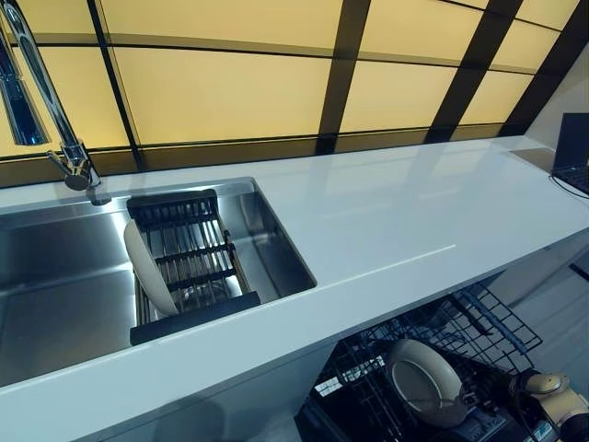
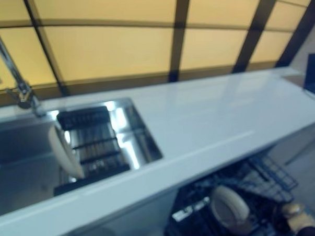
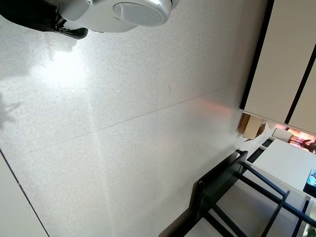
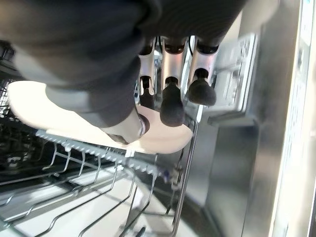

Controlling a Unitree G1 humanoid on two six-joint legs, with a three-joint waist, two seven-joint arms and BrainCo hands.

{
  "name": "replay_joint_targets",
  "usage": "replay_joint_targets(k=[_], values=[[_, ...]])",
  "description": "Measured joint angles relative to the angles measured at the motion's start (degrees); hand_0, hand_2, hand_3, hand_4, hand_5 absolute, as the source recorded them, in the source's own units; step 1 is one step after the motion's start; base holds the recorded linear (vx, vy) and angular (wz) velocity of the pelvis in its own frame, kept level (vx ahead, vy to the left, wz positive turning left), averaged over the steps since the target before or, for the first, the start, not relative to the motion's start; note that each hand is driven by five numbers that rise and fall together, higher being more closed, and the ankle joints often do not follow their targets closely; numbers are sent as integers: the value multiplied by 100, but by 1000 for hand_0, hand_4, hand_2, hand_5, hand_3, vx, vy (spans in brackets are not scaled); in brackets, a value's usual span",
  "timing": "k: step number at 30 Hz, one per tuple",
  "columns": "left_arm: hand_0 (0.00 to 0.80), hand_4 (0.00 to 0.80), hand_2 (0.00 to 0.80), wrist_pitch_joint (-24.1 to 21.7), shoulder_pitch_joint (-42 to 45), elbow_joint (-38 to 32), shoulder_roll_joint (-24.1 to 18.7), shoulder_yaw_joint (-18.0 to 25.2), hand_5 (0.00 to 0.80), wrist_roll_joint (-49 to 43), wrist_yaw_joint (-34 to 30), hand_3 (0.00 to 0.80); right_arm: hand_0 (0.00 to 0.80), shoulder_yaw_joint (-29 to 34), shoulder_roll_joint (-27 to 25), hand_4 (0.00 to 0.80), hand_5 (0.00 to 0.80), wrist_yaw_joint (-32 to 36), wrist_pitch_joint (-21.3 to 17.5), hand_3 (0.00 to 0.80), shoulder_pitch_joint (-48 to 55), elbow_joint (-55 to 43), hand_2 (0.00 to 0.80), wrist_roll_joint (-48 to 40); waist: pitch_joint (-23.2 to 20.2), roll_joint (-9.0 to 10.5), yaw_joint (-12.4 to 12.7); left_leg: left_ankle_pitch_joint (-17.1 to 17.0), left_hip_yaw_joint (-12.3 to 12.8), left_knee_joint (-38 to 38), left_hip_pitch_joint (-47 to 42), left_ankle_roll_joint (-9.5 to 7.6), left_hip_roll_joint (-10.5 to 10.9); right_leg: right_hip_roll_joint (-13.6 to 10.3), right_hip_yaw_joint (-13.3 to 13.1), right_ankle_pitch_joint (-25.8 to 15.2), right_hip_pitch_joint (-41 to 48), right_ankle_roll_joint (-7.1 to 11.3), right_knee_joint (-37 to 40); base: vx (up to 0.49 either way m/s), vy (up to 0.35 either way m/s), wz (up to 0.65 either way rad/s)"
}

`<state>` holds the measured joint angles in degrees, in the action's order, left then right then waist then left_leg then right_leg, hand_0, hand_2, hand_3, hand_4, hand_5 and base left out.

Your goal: Take plates into dishwasher

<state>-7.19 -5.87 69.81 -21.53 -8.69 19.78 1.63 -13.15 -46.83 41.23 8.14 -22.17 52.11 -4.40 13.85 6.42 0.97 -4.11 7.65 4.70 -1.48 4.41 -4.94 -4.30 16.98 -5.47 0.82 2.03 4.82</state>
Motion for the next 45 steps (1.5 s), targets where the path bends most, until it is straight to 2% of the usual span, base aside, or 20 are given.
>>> replay_joint_targets(k=[7,19,25,33,43,45], values=[[0,0,0,-2,29,71,-2,118,0,-48,-61,0,800,152,-4,800,800,597,244,800,219,-61,800,-770,-164,1,-12,1,5,3,-3,0,0,1,-2,0,-1,0,0,0,0,0],[0,0,0,-97,124,115,-8,121,0,-97,-67,0,800,223,-139,800,800,1173,354,800,407,-170,800,-903,-298,95,-12,4,9,4,0,2,-12,9,-6,-2,-7,0,0,0,0,0],[0,0,0,-97,122,127,-74,121,0,-99,-78,0,800,220,-138,800,800,1207,354,800,406,-170,800,-808,-306,107,-10,4,9,3,1,2,-9,8,-6,-3,-9,-1,0,-5,-2,0],[0,0,0,-101,89,130,-110,109,0,-95,-79,0,800,-8,55,800,800,814,204,800,210,-84,800,-327,-284,61,-5,3,7,3,7,3,-7,3,-6,-3,-17,0,1,-8,1,0],[0,0,0,-92,-36,131,-83,12,0,-72,-46,0,800,-428,319,800,800,-219,-71,800,-277,83,800,405,-162,-226,19,-3,-21,-13,126,1,-1,-1,9,-13,-112,-15,0,-28,0,0],[0,0,0,-81,-91,132,-63,-22,0,-69,-45,0,800,-522,344,800,800,-593,-125,800,-428,98,800,600,-114,-303,17,-9,-35,-16,127,1,2,-5,7,-12,-111,-14,1,-41,14,-1]])
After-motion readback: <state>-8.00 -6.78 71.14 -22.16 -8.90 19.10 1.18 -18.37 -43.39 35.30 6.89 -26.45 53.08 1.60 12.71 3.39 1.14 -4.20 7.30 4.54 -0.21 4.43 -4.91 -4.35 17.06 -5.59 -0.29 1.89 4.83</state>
